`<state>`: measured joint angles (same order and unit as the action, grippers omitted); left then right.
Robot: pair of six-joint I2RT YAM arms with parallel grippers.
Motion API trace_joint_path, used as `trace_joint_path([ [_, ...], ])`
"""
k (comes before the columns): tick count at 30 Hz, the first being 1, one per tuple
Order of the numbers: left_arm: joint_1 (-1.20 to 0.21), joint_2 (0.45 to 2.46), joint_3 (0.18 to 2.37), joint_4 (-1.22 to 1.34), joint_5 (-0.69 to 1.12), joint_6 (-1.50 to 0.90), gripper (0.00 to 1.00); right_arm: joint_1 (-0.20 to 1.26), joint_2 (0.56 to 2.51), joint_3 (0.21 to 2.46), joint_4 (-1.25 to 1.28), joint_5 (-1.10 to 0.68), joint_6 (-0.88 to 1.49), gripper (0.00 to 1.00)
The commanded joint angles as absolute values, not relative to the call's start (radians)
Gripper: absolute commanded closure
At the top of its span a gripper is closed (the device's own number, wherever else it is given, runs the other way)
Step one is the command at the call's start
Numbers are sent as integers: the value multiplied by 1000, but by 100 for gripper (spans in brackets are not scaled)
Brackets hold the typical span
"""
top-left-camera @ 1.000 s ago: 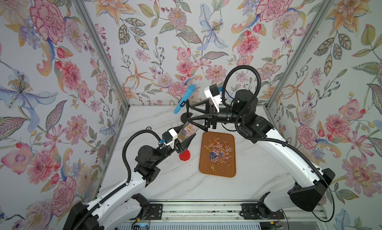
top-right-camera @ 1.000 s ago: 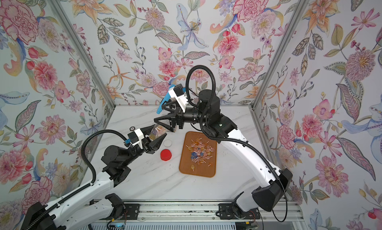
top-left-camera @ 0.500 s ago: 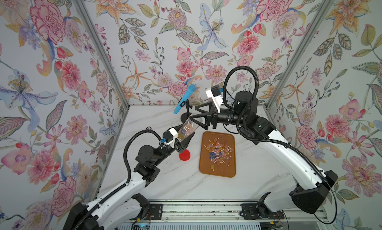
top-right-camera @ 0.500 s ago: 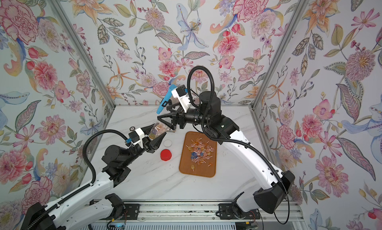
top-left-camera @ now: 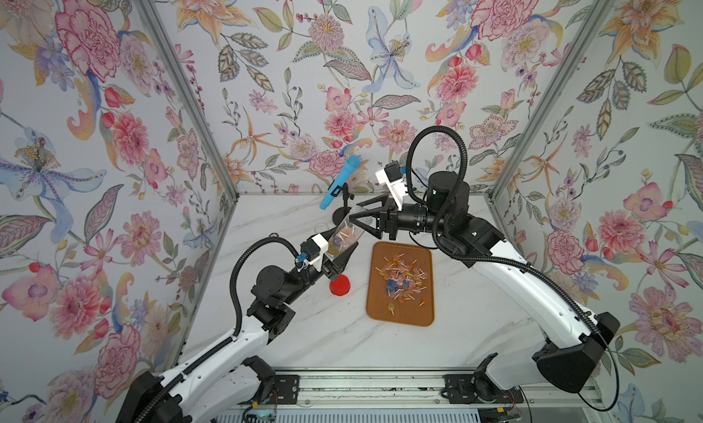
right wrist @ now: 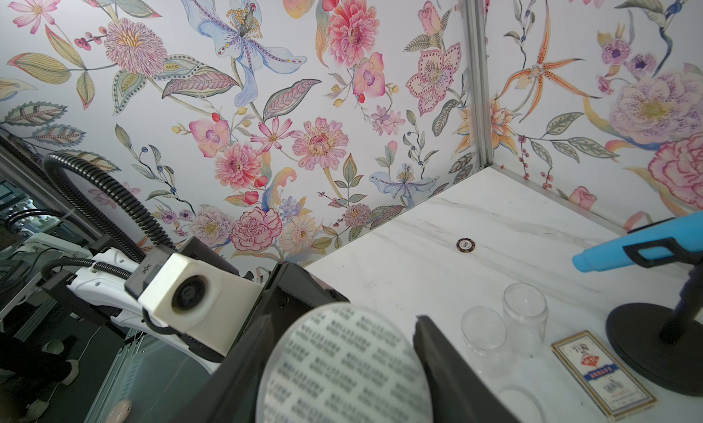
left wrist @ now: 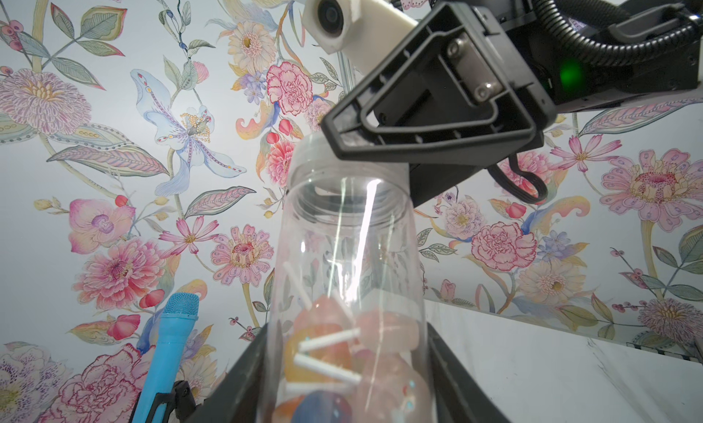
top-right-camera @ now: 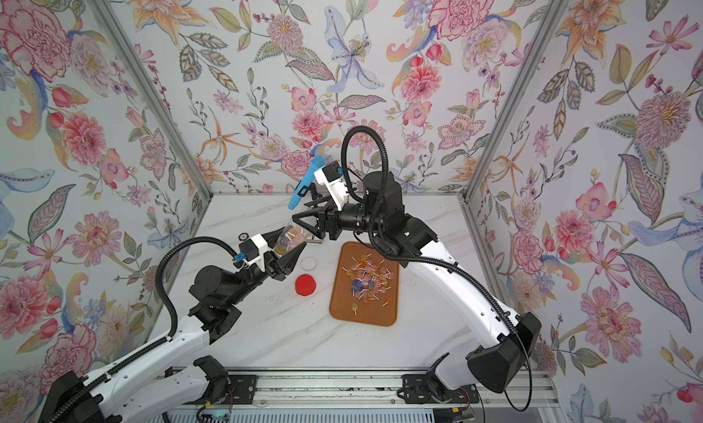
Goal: Pour the candies out of the jar
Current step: Unscrew the lid from the jar.
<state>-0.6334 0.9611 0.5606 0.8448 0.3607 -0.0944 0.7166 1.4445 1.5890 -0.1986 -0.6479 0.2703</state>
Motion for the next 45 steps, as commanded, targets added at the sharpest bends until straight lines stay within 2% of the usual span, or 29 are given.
trace_joint_path([
  [1, -610, 963, 562, 906, 396, -124, 100, 719, 1434, 1581, -197, -693, 238, 45],
  [7, -520, 1025, 574, 1112, 678, -373, 100, 715, 1448, 1599, -175, -1028, 74, 54],
  [10, -515, 1051, 591, 1152, 734, -423, 100, 707, 1454, 1601, -175, -1101, 27, 59],
  [13, -515, 1057, 600, 1144, 742, -424, 100, 704, 1463, 1602, -174, -1118, 16, 59],
  [23, -514, 1045, 596, 1086, 719, -376, 100, 678, 1476, 1626, -175, -1083, 82, 59],
  [27, -514, 1043, 588, 966, 660, -272, 100, 660, 1498, 1668, -196, -1087, 166, 61],
  [36, -514, 1044, 619, 808, 631, -157, 100, 655, 1531, 1697, -337, -1043, 165, 61],
  [43, -513, 1045, 618, 771, 603, -133, 100, 656, 1527, 1738, -475, -915, 30, 62],
  [45, -512, 1053, 620, 790, 607, -154, 100, 673, 1521, 1733, -487, -824, -9, 62],
])
